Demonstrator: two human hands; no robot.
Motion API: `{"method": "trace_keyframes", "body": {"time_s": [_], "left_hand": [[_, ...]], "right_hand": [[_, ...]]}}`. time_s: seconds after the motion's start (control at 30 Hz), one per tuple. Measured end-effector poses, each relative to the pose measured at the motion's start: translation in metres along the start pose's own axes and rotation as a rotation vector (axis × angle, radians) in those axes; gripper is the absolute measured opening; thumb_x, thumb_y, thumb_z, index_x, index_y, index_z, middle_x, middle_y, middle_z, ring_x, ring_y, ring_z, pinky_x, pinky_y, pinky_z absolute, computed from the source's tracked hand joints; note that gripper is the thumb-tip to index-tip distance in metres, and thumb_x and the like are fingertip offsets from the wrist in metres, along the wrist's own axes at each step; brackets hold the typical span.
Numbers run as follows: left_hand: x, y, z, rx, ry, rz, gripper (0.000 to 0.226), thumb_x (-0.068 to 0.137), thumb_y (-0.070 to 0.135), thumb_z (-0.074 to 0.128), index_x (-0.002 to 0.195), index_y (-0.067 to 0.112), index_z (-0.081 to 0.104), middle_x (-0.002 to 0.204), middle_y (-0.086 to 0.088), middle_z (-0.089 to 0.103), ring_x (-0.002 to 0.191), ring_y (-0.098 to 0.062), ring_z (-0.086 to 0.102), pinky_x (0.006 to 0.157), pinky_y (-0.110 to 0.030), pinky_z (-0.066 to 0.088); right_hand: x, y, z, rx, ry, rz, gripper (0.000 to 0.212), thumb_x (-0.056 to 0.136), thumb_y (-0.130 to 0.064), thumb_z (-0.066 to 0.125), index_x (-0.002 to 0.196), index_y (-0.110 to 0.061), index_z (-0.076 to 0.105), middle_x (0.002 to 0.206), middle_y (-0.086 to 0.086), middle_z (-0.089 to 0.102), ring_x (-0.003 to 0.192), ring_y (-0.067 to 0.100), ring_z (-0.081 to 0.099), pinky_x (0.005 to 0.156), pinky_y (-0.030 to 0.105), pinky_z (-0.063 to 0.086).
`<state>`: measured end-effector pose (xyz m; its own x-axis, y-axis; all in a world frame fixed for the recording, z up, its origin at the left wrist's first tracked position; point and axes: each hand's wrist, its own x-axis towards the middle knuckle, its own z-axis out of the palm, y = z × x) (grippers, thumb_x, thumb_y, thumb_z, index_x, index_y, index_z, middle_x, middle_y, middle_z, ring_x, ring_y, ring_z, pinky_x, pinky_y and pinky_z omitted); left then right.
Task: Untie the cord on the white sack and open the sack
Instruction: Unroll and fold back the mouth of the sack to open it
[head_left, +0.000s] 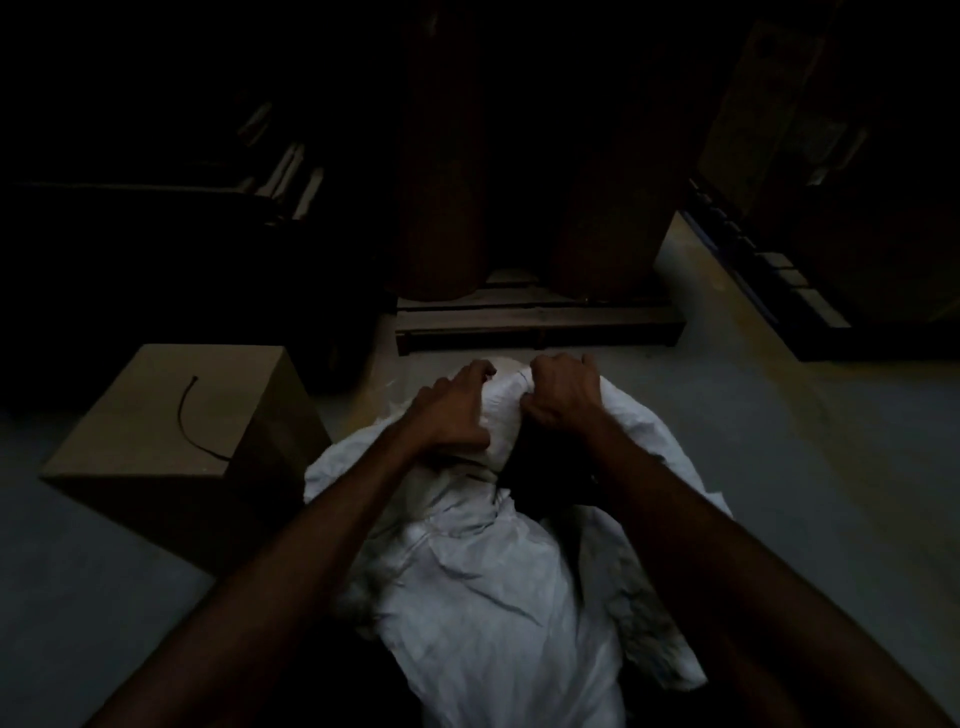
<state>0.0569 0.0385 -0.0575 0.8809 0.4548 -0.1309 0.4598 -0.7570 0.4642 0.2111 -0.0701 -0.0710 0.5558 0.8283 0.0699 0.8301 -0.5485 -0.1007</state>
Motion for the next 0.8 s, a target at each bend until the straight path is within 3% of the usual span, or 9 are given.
{"method": "trace_keyframes", "body": {"time_s": [0.1,0.2,0.33,0.4,0.5,0.6,0.67,0.73,0.8], "left_hand": [[-0.006,-0.004,0.019,0.301,0.185,-0.01,0.072,0.064,0.03,0.063,0.13,0.016,0.039,0.121,-0.009,0.054,0.101,-0.033,0.059,0.083,-0.041,0.045],[-0.007,-0.007,0.016,0.356,0.305,-0.021,0.054,0.077,0.037,0.058,0.124,0.013,0.046,0.105,-0.012,0.068,0.092,-0.034,0.066,0.075,-0.037,0.047],[-0.008,-0.011,-0.001,0.393,0.326,0.067,0.047,0.076,0.046,0.059,0.111,0.016,0.055,0.096,-0.009,0.072,0.085,-0.033,0.068,0.064,-0.031,0.038],[-0.006,-0.01,-0.011,0.277,0.244,0.003,0.044,0.071,0.048,0.061,0.105,0.019,0.061,0.1,-0.007,0.07,0.089,-0.03,0.066,0.066,-0.029,0.036],[-0.002,-0.003,-0.024,-0.218,0.104,-0.227,0.045,0.056,0.052,0.059,0.085,0.019,0.064,0.089,-0.007,0.068,0.08,-0.025,0.065,0.065,-0.029,0.043],[0.008,0.001,-0.043,-0.57,-0.019,-0.368,0.015,0.076,0.015,0.065,0.064,0.006,0.061,0.053,-0.003,0.063,0.052,-0.014,0.058,0.054,-0.023,0.043],[0.01,0.001,-0.052,-0.648,-0.109,-0.374,0.031,0.086,-0.005,0.053,0.057,0.006,0.055,0.036,0.008,0.053,0.045,-0.007,0.049,0.047,-0.016,0.037],[0.016,0.007,-0.052,-0.595,-0.195,-0.387,0.029,0.085,-0.007,0.05,0.06,0.006,0.056,0.041,0.007,0.057,0.047,-0.005,0.052,0.048,-0.012,0.038],[0.017,0.012,-0.049,-0.394,-0.354,-0.497,0.022,0.077,-0.011,0.056,0.081,0.008,0.066,0.077,-0.008,0.071,0.074,-0.013,0.066,0.064,-0.006,0.048]], "right_hand": [[0.009,-0.008,-0.012,-0.011,-0.153,0.126,0.051,0.088,-0.044,0.059,0.129,-0.015,0.053,0.13,0.01,0.059,0.123,0.029,0.055,0.109,0.044,0.031],[0.021,-0.005,-0.026,0.031,-0.284,0.184,0.065,0.086,-0.051,0.061,0.139,-0.017,0.047,0.141,0.011,0.053,0.129,0.03,0.051,0.109,0.046,0.036],[0.025,0.003,-0.032,0.037,-0.279,0.184,0.071,0.088,-0.056,0.06,0.142,-0.012,0.043,0.145,0.016,0.048,0.131,0.033,0.05,0.105,0.044,0.041],[0.026,0.003,-0.03,0.031,-0.297,0.182,0.071,0.088,-0.057,0.059,0.14,-0.011,0.044,0.144,0.016,0.049,0.13,0.033,0.05,0.106,0.043,0.042],[0.024,-0.007,-0.02,-0.042,-0.137,0.142,0.072,0.085,-0.058,0.061,0.14,-0.014,0.044,0.142,0.014,0.05,0.13,0.032,0.049,0.108,0.047,0.037],[0.007,-0.025,-0.005,-0.086,0.173,-0.098,0.098,0.068,-0.053,0.075,0.147,-0.014,0.033,0.145,0.015,0.042,0.134,0.034,0.039,0.111,0.056,0.029],[-0.001,-0.041,0.008,-0.043,0.241,-0.27,0.102,0.065,-0.058,0.074,0.147,-0.013,0.034,0.144,0.016,0.042,0.133,0.036,0.037,0.111,0.058,0.029],[0.002,-0.052,0.017,0.061,0.258,-0.33,0.092,0.066,-0.059,0.074,0.136,-0.008,0.046,0.129,0.015,0.053,0.119,0.033,0.048,0.104,0.05,0.036],[0.013,-0.054,0.024,0.136,0.286,-0.325,0.065,0.07,-0.046,0.076,0.119,-0.008,0.056,0.107,0.011,0.062,0.097,0.032,0.057,0.09,0.039,0.036]]}}
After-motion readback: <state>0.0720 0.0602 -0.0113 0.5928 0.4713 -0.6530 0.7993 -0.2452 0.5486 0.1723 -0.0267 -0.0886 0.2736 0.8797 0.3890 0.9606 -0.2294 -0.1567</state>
